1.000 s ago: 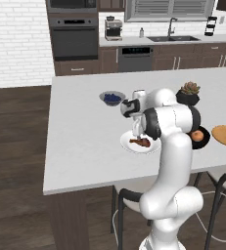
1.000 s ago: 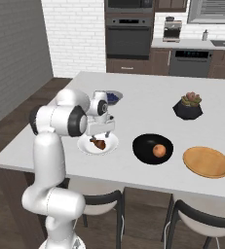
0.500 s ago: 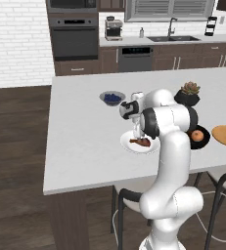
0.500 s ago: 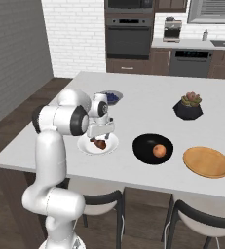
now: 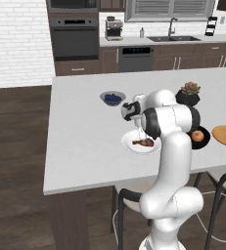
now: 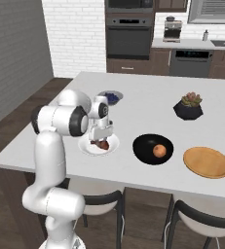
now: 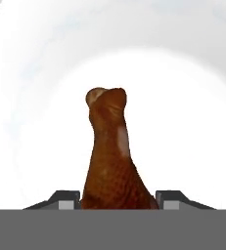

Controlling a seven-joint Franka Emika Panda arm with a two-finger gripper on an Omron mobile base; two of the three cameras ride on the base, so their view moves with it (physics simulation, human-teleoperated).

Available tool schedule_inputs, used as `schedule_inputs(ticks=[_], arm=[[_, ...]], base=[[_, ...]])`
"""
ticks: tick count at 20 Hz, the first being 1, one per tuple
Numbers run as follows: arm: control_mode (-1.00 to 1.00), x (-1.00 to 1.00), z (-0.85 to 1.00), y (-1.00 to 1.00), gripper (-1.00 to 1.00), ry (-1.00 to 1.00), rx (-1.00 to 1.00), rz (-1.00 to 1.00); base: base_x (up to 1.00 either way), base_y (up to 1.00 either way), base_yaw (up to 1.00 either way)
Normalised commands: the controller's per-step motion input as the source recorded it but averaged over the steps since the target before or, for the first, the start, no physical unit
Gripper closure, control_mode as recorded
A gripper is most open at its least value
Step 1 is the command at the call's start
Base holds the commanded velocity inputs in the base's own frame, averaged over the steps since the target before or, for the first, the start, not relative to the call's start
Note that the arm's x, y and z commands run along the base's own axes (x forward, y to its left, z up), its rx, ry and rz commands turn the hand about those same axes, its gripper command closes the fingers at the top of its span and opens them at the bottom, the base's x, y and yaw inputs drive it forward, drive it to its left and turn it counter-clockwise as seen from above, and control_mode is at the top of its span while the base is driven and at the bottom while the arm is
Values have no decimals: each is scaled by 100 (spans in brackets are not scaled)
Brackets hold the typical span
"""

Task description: Pick the chicken drumstick and onion from their plates and place them in the bowl. Then put the bowl in the fridge.

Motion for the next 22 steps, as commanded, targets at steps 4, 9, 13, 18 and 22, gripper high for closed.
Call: schedule_inputs(ticks=[4, 9, 13, 18, 22], arm=[[-100, -100, -100, -38, 100, 3, 4, 25], [-100, -100, -44, -25, 100, -15, 4, 18], [-100, -100, 94, -27, 100, -48, 4, 0], [-100, -83, 87, -50, 100, -31, 0, -4], [-100, -26, 34, -86, 100, -7, -4, -14]], base=[[0, 0, 0], [0, 0, 0], [0, 0, 0], [0, 0, 0], [0, 0, 0]])
